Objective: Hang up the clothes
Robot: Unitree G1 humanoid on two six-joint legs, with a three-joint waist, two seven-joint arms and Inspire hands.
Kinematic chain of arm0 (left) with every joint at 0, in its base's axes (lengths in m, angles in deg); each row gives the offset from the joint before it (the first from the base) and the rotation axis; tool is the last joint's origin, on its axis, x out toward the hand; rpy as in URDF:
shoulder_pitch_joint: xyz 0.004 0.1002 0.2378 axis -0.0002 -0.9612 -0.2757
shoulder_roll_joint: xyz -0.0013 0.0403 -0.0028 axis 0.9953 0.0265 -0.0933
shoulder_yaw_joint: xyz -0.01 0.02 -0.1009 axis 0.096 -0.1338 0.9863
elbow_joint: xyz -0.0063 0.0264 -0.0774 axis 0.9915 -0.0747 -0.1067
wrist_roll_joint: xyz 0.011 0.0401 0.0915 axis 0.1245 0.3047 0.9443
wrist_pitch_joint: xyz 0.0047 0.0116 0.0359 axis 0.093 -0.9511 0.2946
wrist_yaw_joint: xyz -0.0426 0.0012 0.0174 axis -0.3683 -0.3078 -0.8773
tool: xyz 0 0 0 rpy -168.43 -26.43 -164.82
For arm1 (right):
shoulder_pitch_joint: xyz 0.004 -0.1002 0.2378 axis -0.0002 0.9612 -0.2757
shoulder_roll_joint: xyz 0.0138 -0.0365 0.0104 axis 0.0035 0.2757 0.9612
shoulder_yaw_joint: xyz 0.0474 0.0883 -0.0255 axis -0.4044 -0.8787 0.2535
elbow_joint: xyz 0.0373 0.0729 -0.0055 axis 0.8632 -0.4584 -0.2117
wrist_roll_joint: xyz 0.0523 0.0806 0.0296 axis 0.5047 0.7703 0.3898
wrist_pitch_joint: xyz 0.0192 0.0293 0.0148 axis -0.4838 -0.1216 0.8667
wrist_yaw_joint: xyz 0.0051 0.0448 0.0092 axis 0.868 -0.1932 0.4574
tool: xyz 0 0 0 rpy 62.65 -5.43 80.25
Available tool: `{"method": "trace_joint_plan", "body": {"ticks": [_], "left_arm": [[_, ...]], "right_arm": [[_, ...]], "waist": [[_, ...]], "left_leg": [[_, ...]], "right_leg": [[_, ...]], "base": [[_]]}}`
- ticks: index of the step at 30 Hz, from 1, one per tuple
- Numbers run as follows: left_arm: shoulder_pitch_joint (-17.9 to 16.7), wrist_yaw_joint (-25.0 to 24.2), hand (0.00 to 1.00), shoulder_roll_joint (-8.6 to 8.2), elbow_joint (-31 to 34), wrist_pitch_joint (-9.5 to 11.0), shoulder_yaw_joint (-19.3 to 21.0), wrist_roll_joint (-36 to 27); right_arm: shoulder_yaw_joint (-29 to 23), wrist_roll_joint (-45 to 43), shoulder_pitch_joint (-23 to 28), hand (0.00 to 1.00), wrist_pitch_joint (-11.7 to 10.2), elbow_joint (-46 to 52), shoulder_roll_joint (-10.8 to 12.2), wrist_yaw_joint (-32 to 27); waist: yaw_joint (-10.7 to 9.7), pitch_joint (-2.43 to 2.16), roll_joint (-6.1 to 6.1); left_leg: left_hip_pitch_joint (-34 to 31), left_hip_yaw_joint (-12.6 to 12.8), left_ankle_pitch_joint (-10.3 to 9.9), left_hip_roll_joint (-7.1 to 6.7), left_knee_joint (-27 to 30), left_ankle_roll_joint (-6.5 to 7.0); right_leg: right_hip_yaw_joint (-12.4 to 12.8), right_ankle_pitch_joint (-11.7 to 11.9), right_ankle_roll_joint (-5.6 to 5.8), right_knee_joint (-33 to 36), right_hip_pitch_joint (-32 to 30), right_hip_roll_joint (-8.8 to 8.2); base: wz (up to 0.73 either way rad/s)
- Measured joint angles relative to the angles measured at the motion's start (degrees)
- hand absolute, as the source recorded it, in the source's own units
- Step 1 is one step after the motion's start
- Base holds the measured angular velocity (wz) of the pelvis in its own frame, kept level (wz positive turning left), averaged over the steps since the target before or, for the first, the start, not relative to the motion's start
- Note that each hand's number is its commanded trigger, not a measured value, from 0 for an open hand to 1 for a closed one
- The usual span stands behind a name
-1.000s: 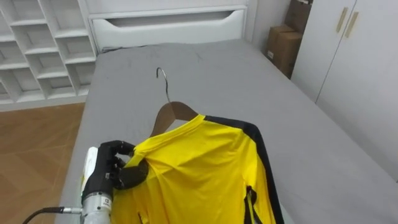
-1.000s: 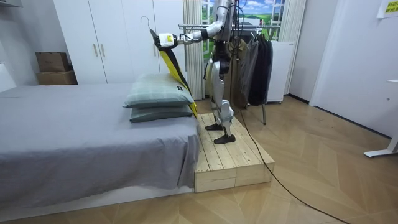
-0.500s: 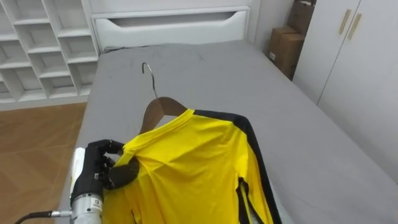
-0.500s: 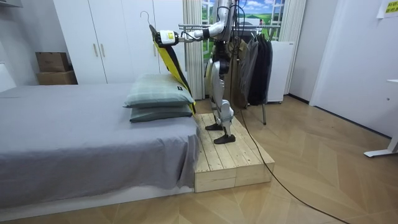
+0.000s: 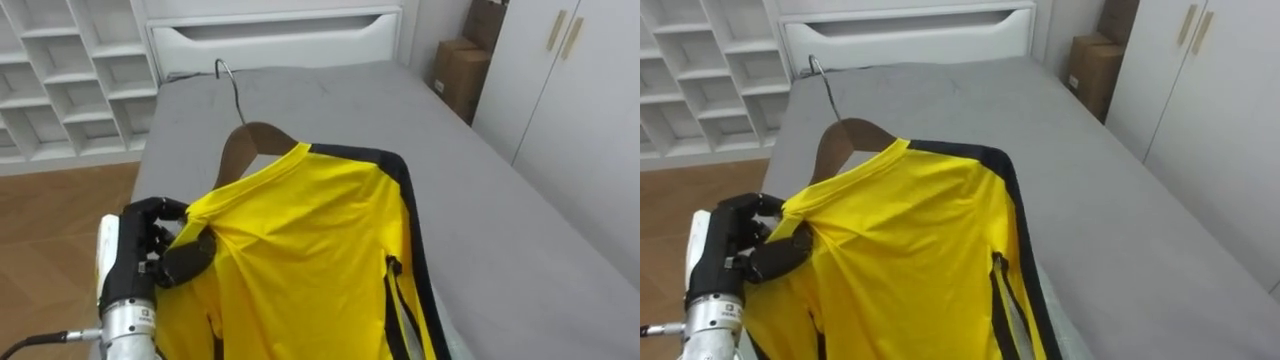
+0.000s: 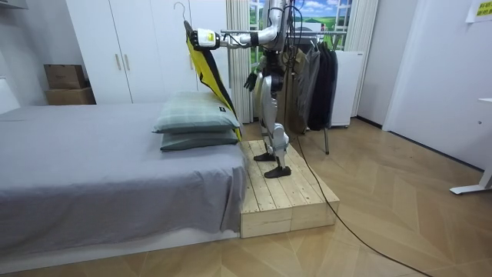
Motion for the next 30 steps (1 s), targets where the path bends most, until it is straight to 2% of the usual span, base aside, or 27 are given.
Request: {"method": "trace_joint_plan", "body": {"ticks": [2,4,6,8,13,14,17,19,22,24,27,30], "left_arm": [[-1.22,0.01,1.0,-0.02,2.47,0.02,-0.1,0.68],[-1.32,0.01,1.0,-0.17,2.7,0.05,-0.29,1.29],[-1.33,0.03,1.0,-0.15,2.7,0.06,-0.27,3.05],[-1.34,0.0,1.0,-0.14,2.65,0.06,-0.28,3.4],[-1.35,-1.67,1.0,-0.2,3.2,0.49,-0.31,3.46],[-1.35,-1.77,1.0,-0.22,3.36,0.64,-0.31,3.51],[-1.34,-2.35,1.0,-0.25,3.54,1.31,-0.54,3.53],[-1.34,-3.09,1.0,-0.26,3.54,1.53,-0.55,3.54],[-1.34,-4.07,1.0,-0.08,3.58,1.91,-0.49,4.1],[-1.34,-4.38,1.0,-0.06,3.61,2.03,-0.46,5.35],[-1.33,-5.12,1.0,-0.06,3.75,3.45,-0.4,7.74],[-1.33,-5.23,1.0,-0.03,3.8,4.92,-0.31,9.54]], "right_arm": [[0.55,-4.36,0.18,0.0,-0.63,5.73,0.03,-2.16],[1.12,-9.91,0.17,0.0,-1.71,11.33,0.1,-4.43],[1.32,-13.49,0.45,0.0,-1.83,16.24,0.3,-4.7],[2.7,-15.21,0.5,0.0,-1.91,21.14,0.28,-5.37],[5.61,-19.85,0.64,0.0,-5.1,30.54,0.27,-5.95],[5.9,-20.07,0.64,0.0,-5.19,31.12,0.27,-5.87],[7.81,-20.17,0.63,0.0,-5.18,34.57,-0.55,-3.57],[9.11,-19.81,0.63,0.0,-5.3,37.43,-2.54,-1.46],[9.58,-18.73,1.02,0.0,-5.87,40.98,-4.32,2.17],[9.66,-17.82,1.08,0.0,-6.2,43.28,-4.46,5.27],[9.74,-16.82,1.03,0.0,-6.35,47.71,-4.96,9.51],[10.0,-14.07,1.07,0.0,-7.61,50.56,-7.1,12.73]], "waist": [[0.29,-0.02,0.02],[1.04,-0.01,0.03],[1.45,0.02,0.08],[1.77,0.04,0.04],[2.32,0.09,-0.1],[2.38,0.1,-0.12],[2.85,0.26,-0.33],[3.32,0.29,-0.49],[4.13,0.37,-0.63],[4.46,0.44,-0.75],[4.83,0.48,-0.97],[5.28,0.52,-1.77]], "left_leg": [[0.13,0.18,0.03,0.05,0.02,-0.04],[0.44,0.18,0.05,0.09,0.2,-0.06],[0.33,0.15,0.05,0.08,0.26,-0.07],[0.4,0.21,0.05,0.05,0.35,-0.07],[0.3,0.2,0.1,0.04,0.27,-0.14],[0.19,0.2,0.1,0.04,0.23,-0.14],[0.01,0.23,0.11,0.04,0.24,-0.16],[0.08,0.28,0.11,0.04,0.23,-0.16],[0.14,0.38,0.11,0.05,0.17,-0.17],[0.12,0.37,0.11,0.06,0.13,-0.17],[-0.62,0.37,0.12,0.06,0.2,-0.17],[-0.53,0.34,0.11,0.08,0.2,-0.18]], "right_leg": [[0.14,0.01,-0.01,0.09,-0.08,0.04],[0.09,0.01,-0.01,0.44,-0.1,0.04],[0.03,0.01,-0.01,0.66,-0.31,-0.02],[0.13,0.01,-0.01,0.78,-0.29,-0.06],[0.22,-0.06,-0.09,0.71,-0.13,-0.02],[0.22,-0.08,-0.13,0.72,-0.26,-0.02],[0.31,-0.11,-0.17,0.76,-0.43,0.0],[0.31,-0.12,-0.17,0.68,-0.37,0.0],[0.39,-0.12,-0.17,0.5,-0.46,0.0],[0.31,-0.12,-0.17,0.44,-0.53,-0.01],[0.27,-0.13,-0.17,0.65,-1.4,-0.05],[0.18,-0.13,-0.17,0.62,-1.3,-0.05]], "base": [[-0.05],[0.0],[0.0],[0.0],[0.0],[0.0],[0.0],[0.0],[0.0],[0.0],[0.0],[0.0]]}}
